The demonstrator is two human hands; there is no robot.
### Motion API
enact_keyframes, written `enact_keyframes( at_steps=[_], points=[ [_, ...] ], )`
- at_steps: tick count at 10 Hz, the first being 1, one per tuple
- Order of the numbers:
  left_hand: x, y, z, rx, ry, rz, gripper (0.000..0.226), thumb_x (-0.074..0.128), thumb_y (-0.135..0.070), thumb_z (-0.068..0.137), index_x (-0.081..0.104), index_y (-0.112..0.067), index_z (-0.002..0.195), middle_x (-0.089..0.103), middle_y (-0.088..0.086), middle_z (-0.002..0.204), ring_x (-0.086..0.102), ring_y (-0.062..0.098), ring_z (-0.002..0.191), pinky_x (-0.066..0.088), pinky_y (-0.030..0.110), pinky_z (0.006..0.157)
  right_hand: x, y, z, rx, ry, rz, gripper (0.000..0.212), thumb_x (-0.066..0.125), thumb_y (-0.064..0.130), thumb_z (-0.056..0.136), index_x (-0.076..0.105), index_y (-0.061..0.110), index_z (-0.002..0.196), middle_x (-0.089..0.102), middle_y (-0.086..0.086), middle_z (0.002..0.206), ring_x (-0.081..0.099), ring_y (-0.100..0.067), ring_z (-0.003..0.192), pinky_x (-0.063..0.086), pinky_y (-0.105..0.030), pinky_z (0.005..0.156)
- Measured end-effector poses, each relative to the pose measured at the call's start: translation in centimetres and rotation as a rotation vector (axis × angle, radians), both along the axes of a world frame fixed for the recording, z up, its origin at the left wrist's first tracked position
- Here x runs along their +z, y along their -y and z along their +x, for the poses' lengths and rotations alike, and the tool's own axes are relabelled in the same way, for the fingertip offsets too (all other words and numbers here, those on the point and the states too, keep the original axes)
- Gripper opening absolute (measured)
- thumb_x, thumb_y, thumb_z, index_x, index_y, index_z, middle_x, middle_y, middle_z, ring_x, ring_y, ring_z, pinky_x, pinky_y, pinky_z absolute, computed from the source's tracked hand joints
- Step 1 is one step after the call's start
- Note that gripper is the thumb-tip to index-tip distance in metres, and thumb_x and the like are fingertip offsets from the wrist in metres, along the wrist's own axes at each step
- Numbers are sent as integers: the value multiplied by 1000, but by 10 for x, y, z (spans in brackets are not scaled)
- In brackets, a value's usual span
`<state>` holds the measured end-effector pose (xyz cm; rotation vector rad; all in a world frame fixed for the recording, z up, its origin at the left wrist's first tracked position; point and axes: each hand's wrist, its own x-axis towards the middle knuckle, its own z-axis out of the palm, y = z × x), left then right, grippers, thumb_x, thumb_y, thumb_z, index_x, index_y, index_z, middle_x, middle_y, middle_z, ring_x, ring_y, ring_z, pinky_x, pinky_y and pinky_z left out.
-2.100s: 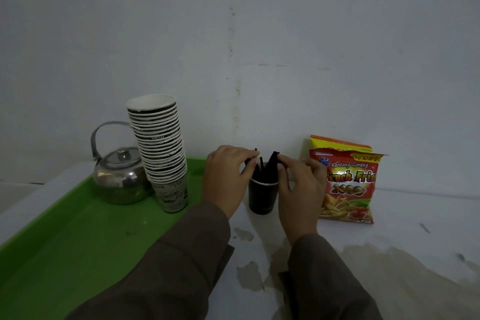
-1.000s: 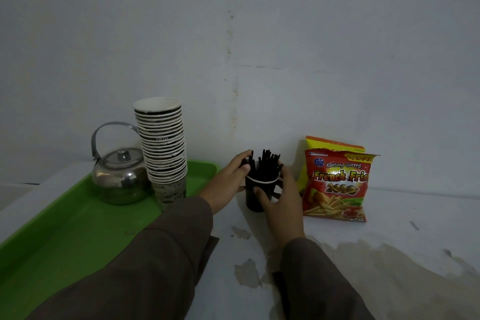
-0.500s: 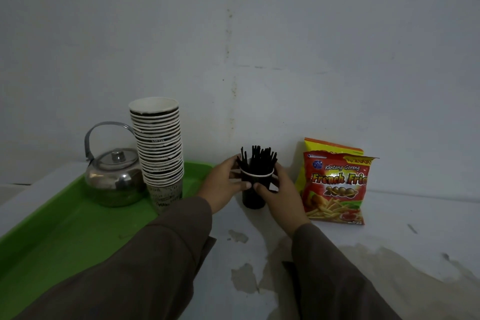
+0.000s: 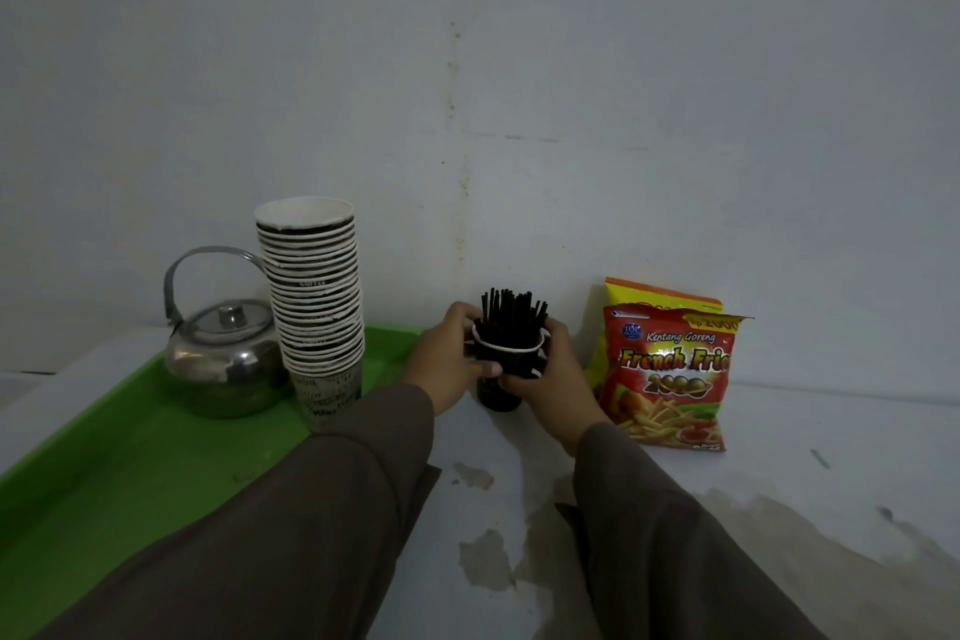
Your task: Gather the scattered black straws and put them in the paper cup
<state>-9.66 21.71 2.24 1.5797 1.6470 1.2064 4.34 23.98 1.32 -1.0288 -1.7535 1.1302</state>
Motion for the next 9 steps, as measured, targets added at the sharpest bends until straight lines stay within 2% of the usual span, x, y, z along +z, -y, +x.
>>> enact_keyframes(
  at_steps=[1, 2, 3, 4, 5, 6, 7, 8, 9],
  points=[
    [0, 0, 3, 16, 14, 12, 49, 71, 3, 73, 41, -12, 109, 54, 9, 111, 56, 25, 102, 50, 44, 91, -2, -3, -1, -15, 26, 9, 77, 66, -3, 75, 24, 13, 137, 49, -11, 131, 48, -20, 118, 43, -32, 98],
    [0, -1, 7, 49, 14, 35, 47, 71, 3, 73, 38, -13, 102, 53, 5, 102, 55, 21, 93, 49, 37, 82, -3, -7, -2, -8, 77, 19, 82, 68, -2, 73, 22, 15, 139, 48, -11, 133, 48, -23, 121, 43, -33, 98],
    [0, -2, 9, 65, 31, 49, 47, 71, 5, 72, 37, -13, 99, 51, -1, 94, 53, 18, 88, 42, 21, 70, -4, -9, -1, 2, 94, 20, 84, 69, -2, 73, 20, 16, 139, 47, -11, 135, 47, -24, 122, 43, -37, 100],
    [0, -2, 10, 67, 21, 49, 46, 71, 5, 72, 37, -13, 98, 50, 1, 97, 52, 17, 87, 42, 10, 57, -3, -9, -1, 7, 97, 14, 86, 69, -2, 73, 18, 16, 140, 46, -12, 136, 46, -24, 123, 42, -38, 101],
    [-1, -3, 9, 64, 24, 36, 48, 72, 4, 71, 37, -13, 98, 52, 4, 100, 55, 22, 92, 46, 19, 68, -2, -8, -2, 15, 92, 6, 90, 69, -3, 72, 15, 15, 141, 44, -12, 137, 44, -24, 124, 40, -42, 104],
    [-1, -4, 7, 46, 8, -8, 54, 75, 1, 69, 39, -12, 107, 54, 11, 113, 55, 28, 103, 49, 40, 84, -4, -7, 1, 22, 86, -14, 97, 68, -5, 72, 6, 17, 144, 38, -12, 142, 41, -21, 126, 38, -39, 105],
    [3, 0, 5, 32, -2, -70, 80, 77, 0, 68, 30, -8, 133, 44, 17, 137, 50, 29, 117, 45, 45, 97, -5, -5, 5, -14, 133, -69, 103, 68, -2, 74, -3, 22, 145, 37, -16, 143, 40, -27, 129, 38, -41, 105],
    [3, 6, 0, 28, -19, -116, 97, 77, 0, 68, 16, -10, 142, 34, 17, 146, 42, 33, 127, 42, 50, 101, -8, 1, 9, -57, 177, -122, 106, 72, 6, 75, -6, 21, 146, 40, -18, 142, 41, -30, 129, 38, -46, 105],
    [8, 14, -4, 68, -95, -88, 91, 71, 0, 75, 12, -10, 144, 35, 15, 146, 42, 32, 128, 41, 49, 103, -7, 7, 12, -98, 205, -116, 98, 69, 10, 79, -2, 16, 146, 39, -17, 143, 40, -30, 130, 38, -46, 106]
  ],
)
